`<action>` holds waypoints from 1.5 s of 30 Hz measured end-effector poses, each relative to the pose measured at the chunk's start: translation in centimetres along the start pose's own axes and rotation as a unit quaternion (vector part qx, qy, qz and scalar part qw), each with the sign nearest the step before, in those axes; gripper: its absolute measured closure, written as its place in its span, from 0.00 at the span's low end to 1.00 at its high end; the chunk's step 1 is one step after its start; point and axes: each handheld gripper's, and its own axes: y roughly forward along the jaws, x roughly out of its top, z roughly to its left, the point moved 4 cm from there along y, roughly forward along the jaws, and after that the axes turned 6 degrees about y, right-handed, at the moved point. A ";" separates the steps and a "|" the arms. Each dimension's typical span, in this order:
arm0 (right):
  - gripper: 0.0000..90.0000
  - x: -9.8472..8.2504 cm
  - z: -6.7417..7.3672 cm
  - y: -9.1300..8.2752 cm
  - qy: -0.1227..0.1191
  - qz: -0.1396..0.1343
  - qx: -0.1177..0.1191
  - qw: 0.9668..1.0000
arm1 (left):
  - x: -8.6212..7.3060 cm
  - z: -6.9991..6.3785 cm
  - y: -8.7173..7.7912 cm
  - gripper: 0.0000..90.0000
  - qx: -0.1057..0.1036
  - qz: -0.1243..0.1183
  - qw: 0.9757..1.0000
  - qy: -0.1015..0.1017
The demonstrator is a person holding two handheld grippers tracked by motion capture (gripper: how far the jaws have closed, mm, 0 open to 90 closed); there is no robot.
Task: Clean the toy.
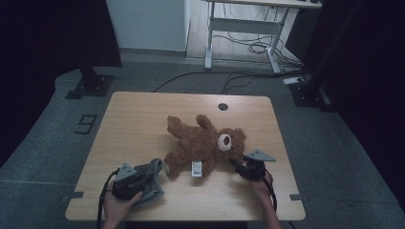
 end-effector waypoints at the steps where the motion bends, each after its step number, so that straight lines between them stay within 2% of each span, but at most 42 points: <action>1: 0.65 0.0 0.1 -0.1 -0.002 0.001 0.003 1.000 | 0.3 -0.1 -0.1 0.87 -0.002 -0.006 1.000 -0.001; 3: 0.67 0.1 0.1 -0.2 0.000 -0.001 0.009 1.000 | 1.2 -0.5 -0.3 0.87 -0.007 -0.017 1.000 0.002; 7: 0.69 0.1 0.1 -0.2 0.003 -0.005 0.014 1.000 | 4.1 -2.0 0.3 0.87 -0.025 -0.034 0.999 0.023; 10: 0.69 0.2 0.1 -0.2 0.002 -0.006 0.014 1.000 | 6.6 -3.6 2.0 0.87 -0.036 -0.032 0.997 0.054; 12: 0.69 0.2 0.0 -0.1 0.001 -0.007 0.015 1.000 | 7.9 -4.4 3.3 0.87 -0.045 -0.031 0.996 0.066; 20: 0.69 0.1 0.1 0.0 0.003 -0.007 0.017 1.000 | 12.0 -7.3 8.5 0.87 -0.089 -0.027 0.993 0.073; 21: 0.69 0.1 0.0 0.0 0.003 -0.005 0.018 1.000 | 12.6 -8.3 9.8 0.87 -0.098 -0.020 0.992 0.078; 22: 0.69 0.1 0.0 0.0 0.003 -0.005 0.019 1.000 | 12.6 -8.3 9.8 0.87 -0.098 -0.020 0.992 0.078; 26: 0.69 0.1 -0.1 0.1 0.006 -0.005 0.020 1.000 | 13.2 -10.2 12.2 0.87 -0.113 -0.008 0.989 0.091; 30: 0.70 0.0 -0.2 0.1 0.010 -0.005 0.023 1.000 | 12.9 -11.8 14.4 0.87 -0.127 0.008 0.987 0.095; 34: 0.70 0.0 0.0 0.3 0.014 -0.005 0.022 1.000 | 11.7 -12.5 16.3 0.87 -0.113 0.027 0.990 0.084; 36: 0.71 0.0 0.0 0.3 0.012 -0.004 0.021 1.000 | 11.0 -12.3 16.9 0.87 -0.101 0.034 0.991 0.086; 39: 0.71 -0.1 -0.1 0.2 0.014 -0.003 0.022 1.000 | 10.5 -11.8 16.8 0.87 -0.092 0.041 0.991 0.085; 41: 0.71 -0.1 -0.2 0.2 0.016 -0.004 0.025 1.000 | 9.8 -10.7 16.4 0.87 -0.079 0.046 0.993 0.074; 42: 0.71 -0.2 -0.3 0.1 0.014 -0.003 0.028 0.999 | 9.3 -9.7 15.6 0.87 -0.077 0.044 0.994 0.064; 43: 0.71 -0.2 -0.3 0.1 0.014 -0.003 0.028 0.999 | 9.3 -9.7 15.6 0.87 -0.077 0.044 0.994 0.064; 45: 0.71 -0.2 -0.4 0.1 0.011 -0.003 0.031 0.999 | 9.0 -8.6 14.2 0.87 -0.076 0.038 0.995 0.056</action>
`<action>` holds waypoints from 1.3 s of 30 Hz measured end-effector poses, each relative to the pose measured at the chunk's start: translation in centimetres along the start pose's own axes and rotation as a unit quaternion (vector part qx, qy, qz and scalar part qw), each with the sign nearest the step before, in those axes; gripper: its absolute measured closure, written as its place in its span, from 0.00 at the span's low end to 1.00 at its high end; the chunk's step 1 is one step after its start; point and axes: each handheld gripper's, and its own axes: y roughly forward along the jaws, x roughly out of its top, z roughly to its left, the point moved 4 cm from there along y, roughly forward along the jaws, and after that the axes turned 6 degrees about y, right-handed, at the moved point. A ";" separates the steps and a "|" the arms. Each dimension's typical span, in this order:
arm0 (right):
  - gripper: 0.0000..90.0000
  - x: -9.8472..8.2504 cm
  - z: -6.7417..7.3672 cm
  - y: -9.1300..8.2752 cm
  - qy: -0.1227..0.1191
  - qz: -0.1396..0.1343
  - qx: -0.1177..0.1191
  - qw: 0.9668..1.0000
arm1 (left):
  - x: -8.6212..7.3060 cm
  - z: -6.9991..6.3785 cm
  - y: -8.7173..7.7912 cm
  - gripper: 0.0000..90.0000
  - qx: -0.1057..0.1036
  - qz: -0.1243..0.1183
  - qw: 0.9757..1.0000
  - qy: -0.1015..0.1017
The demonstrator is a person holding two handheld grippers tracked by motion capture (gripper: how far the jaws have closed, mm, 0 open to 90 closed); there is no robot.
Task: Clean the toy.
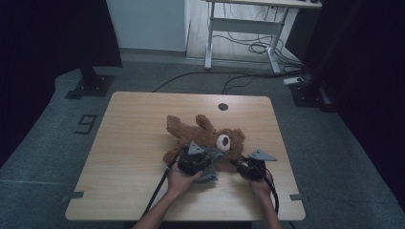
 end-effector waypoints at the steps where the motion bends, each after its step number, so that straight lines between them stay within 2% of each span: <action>1: 0.71 0.0 0.0 0.0 -0.001 0.000 0.001 1.000 | -0.2 0.3 -0.7 0.87 0.004 -0.003 1.000 0.000; 5: 0.71 -0.1 -0.1 0.0 -0.002 0.001 0.002 1.000 | -0.7 1.9 -3.4 0.87 0.012 -0.017 1.000 -0.009; 7: 0.71 -0.1 -0.1 0.0 -0.003 0.001 0.003 1.000 | -1.0 2.9 -4.9 0.87 0.034 -0.025 0.999 -0.011; 9: 0.71 -0.1 -0.1 0.0 -0.005 0.002 0.003 1.000 | -1.6 4.3 -5.8 0.87 0.058 -0.017 0.998 -0.015; 10: 0.71 -0.1 -0.1 0.0 -0.006 0.002 0.003 1.000 | -2.2 5.3 -6.3 0.87 0.065 -0.007 0.998 -0.025; 12: 0.71 -0.2 -0.1 -0.1 -0.007 0.002 0.004 1.000 | -3.4 6.7 -6.9 0.87 0.066 -0.003 0.997 -0.049; 15: 0.71 -0.2 -0.1 -0.1 -0.008 0.003 0.004 1.000 | -5.0 8.4 -8.1 0.87 0.082 -0.003 0.994 -0.066; 16: 0.71 -0.2 -0.1 -0.1 -0.008 0.003 0.004 1.000 | -5.0 8.4 -8.1 0.87 0.082 -0.003 0.994 -0.066; 18: 0.71 -0.3 -0.1 -0.1 -0.007 0.002 0.004 1.000 | -5.7 9.2 -8.6 0.87 0.098 0.004 0.993 -0.072; 21: 0.71 -0.3 -0.1 -0.1 -0.005 0.002 0.004 1.000 | -6.2 9.8 -9.4 0.87 0.105 0.000 0.991 -0.082; 24: 0.71 -0.3 -0.1 -0.1 -0.005 0.002 0.004 1.000 | -5.4 9.3 -9.7 0.87 0.098 -0.012 0.992 -0.072; 26: 0.71 -0.2 -0.1 -0.1 -0.004 0.003 0.004 1.000 | -4.1 8.2 -9.8 0.87 0.086 -0.026 0.994 -0.056; 29: 0.71 -0.3 -0.1 -0.1 -0.002 0.004 0.004 1.000 | -1.1 5.7 -9.2 0.87 0.060 -0.048 0.997 -0.024; 32: 0.71 -0.3 -0.1 -0.1 -0.001 0.004 0.004 1.000 | 1.5 3.3 -7.5 0.87 0.033 -0.054 0.998 0.003; 34: 0.71 -0.3 -0.1 -0.1 -0.001 0.004 0.005 1.000 | 2.7 2.0 -6.0 0.87 0.023 -0.049 0.998 0.017; 39: 0.71 -0.4 -0.1 -0.1 0.002 0.001 0.004 1.000 | 5.0 -1.4 -1.5 0.87 -0.015 -0.040 0.999 0.029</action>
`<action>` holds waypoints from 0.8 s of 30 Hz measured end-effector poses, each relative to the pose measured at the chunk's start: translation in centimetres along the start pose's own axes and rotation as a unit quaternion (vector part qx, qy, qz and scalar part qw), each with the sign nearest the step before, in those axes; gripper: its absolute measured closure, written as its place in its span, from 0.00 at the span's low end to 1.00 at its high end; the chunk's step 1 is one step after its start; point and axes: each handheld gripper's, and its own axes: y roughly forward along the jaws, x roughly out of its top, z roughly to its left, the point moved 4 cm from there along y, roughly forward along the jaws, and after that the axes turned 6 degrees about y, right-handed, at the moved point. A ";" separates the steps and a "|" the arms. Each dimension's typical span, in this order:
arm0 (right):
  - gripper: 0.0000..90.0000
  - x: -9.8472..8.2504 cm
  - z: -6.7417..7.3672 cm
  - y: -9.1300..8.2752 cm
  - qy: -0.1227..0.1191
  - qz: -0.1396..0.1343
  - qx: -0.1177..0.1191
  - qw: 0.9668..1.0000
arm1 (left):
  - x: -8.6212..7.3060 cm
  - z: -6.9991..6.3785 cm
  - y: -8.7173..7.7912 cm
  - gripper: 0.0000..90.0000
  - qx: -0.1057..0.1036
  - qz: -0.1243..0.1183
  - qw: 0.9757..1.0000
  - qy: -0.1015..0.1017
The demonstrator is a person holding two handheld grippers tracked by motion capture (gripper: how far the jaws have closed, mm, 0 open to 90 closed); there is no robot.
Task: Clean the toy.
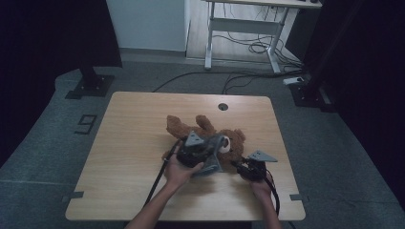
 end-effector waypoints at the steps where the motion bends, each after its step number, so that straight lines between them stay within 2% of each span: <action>1: 0.71 0.0 0.0 0.0 0.000 0.000 0.000 1.000 | 0.2 -0.4 0.6 0.87 -0.002 0.004 1.000 0.004; 4: 0.71 0.0 0.0 0.0 -0.001 0.001 0.000 1.000 | 0.5 -1.3 2.5 0.87 -0.006 0.011 1.000 0.008; 5: 0.71 0.0 0.0 0.0 -0.001 0.001 0.000 1.000 | 0.4 -1.5 3.1 0.87 0.002 0.016 1.000 0.012; 8: 0.71 0.0 -0.1 0.0 0.003 0.003 0.000 1.000 | 0.0 -1.2 3.6 0.87 0.006 0.017 1.000 0.006; 11: 0.71 0.0 -0.1 0.0 0.002 0.003 0.001 1.000 | -0.3 -0.9 3.3 0.87 0.015 0.019 1.000 0.010; 17: 0.71 0.0 -0.2 0.0 0.003 0.004 0.005 1.000 | -1.6 1.2 1.9 0.87 0.035 0.026 0.999 -0.009; 19: 0.71 0.0 -0.2 0.0 0.003 0.004 0.005 1.000 | -1.8 1.7 1.1 0.87 0.036 0.018 0.999 -0.014; 22: 0.71 -0.1 -0.2 -0.1 0.005 0.004 0.006 1.000 | -2.0 2.5 -0.3 0.87 0.048 0.005 0.999 -0.011; 24: 0.71 -0.1 -0.3 -0.1 0.005 0.004 0.007 1.000 | -2.3 3.2 -1.1 0.87 0.050 -0.001 0.999 -0.018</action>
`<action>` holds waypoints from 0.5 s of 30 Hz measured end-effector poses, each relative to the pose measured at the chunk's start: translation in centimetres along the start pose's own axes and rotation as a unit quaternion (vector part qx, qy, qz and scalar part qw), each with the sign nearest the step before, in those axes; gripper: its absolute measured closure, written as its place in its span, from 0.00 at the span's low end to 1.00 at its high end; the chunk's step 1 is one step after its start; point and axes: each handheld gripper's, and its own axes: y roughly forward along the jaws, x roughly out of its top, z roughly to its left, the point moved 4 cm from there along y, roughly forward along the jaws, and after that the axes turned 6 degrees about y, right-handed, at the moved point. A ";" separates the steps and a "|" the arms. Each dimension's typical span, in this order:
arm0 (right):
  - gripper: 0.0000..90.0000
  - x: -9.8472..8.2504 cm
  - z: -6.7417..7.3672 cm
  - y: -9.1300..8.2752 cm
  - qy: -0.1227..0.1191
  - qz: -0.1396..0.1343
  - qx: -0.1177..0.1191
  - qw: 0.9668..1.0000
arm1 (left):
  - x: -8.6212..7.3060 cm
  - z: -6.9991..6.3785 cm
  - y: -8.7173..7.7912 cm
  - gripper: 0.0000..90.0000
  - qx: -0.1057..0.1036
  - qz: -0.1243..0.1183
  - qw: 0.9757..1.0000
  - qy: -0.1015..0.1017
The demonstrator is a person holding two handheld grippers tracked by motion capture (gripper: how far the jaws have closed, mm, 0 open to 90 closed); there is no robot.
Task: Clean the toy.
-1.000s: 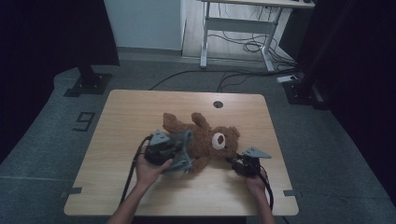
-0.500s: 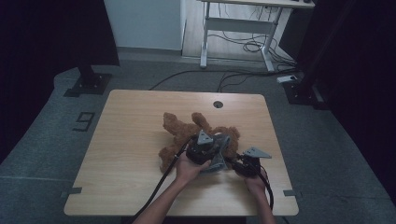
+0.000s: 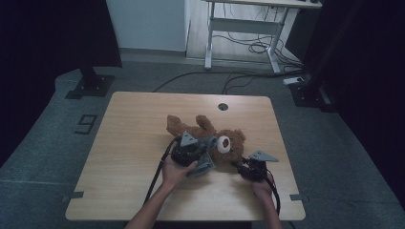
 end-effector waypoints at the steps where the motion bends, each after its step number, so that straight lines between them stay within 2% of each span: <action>1: 0.71 0.0 0.0 0.0 0.000 0.000 0.001 1.000 | -0.1 0.3 -0.3 0.87 0.002 -0.002 1.000 -0.003; 5: 0.71 0.0 0.0 0.0 0.001 0.000 0.001 1.000 | -0.5 2.7 -2.4 0.87 0.026 -0.020 0.999 -0.028; 8: 0.71 0.0 0.0 0.0 0.001 0.000 0.001 1.000 | -0.8 4.5 -3.6 0.87 0.047 -0.021 0.998 -0.045; 11: 0.71 0.0 -0.1 0.0 0.000 0.001 0.002 1.000 | -1.9 6.0 -4.2 0.87 0.066 0.003 0.997 -0.050; 15: 0.71 -0.1 -0.1 0.1 -0.001 0.003 0.002 1.000 | -4.2 7.3 -3.9 0.87 0.064 0.028 0.995 -0.065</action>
